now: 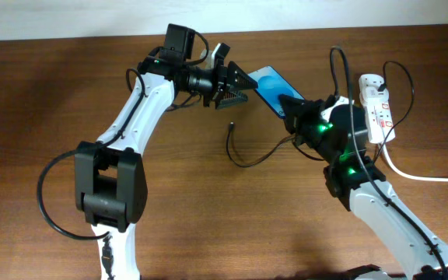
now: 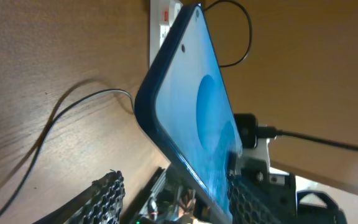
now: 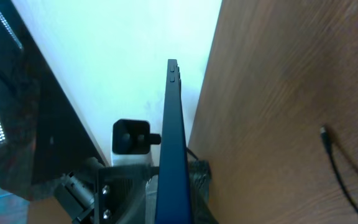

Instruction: Plug charger to phone and switch on socket

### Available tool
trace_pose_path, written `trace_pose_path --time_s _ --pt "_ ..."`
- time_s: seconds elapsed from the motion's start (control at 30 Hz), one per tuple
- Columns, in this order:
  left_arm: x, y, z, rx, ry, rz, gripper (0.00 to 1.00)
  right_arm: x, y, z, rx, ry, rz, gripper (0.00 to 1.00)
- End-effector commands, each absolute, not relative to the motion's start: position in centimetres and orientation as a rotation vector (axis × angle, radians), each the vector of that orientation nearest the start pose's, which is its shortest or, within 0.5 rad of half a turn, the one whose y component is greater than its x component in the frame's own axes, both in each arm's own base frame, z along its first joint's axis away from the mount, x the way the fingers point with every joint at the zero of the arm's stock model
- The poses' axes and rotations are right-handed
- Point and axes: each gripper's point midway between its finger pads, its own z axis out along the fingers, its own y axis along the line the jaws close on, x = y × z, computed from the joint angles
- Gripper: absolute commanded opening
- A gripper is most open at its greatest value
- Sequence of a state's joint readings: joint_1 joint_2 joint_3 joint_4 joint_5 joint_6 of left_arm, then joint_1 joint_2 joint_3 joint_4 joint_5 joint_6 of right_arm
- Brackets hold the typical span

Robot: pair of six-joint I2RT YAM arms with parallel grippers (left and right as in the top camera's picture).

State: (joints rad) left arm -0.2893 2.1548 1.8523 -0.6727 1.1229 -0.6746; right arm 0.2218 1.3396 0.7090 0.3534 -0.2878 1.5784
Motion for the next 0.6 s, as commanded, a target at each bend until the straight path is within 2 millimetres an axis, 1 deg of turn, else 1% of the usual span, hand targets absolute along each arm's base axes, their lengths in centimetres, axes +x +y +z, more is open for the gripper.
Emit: trace_pose_path --time_s 0.0,0.1,0.2,0.3,0.4,0.5,0.57 --pt "43.7 -29.2 19.7 -0.122 2.649 -1.843 0.59 40.4 14.5 23.2 1.151 1.709 1.465 0.04" --pt "43.9 -29.2 19.8 -0.262 2.679 -1.874 0.58 39.9 15.8 23.1 1.151 1.726 1.487 0.04" --pt "44.1 -29.3 20.0 -0.369 2.695 -1.898 0.55 39.7 16.7 23.0 1.152 1.726 1.481 0.04" --pt "44.3 -29.4 20.1 -0.382 2.692 -1.903 0.53 39.5 17.2 22.9 1.163 1.714 1.464 0.04" --pt "44.3 -29.4 20.1 -0.382 2.692 -1.902 0.46 39.5 17.7 22.7 1.203 1.701 1.478 0.04" --pt "44.3 -29.4 20.1 -0.382 2.692 -1.902 0.42 39.6 17.7 22.3 1.21 1.707 1.47 0.04" --pt "44.3 -29.4 20.1 -0.382 2.692 -1.903 0.37 39.7 17.7 21.9 1.238 1.706 1.474 0.04"
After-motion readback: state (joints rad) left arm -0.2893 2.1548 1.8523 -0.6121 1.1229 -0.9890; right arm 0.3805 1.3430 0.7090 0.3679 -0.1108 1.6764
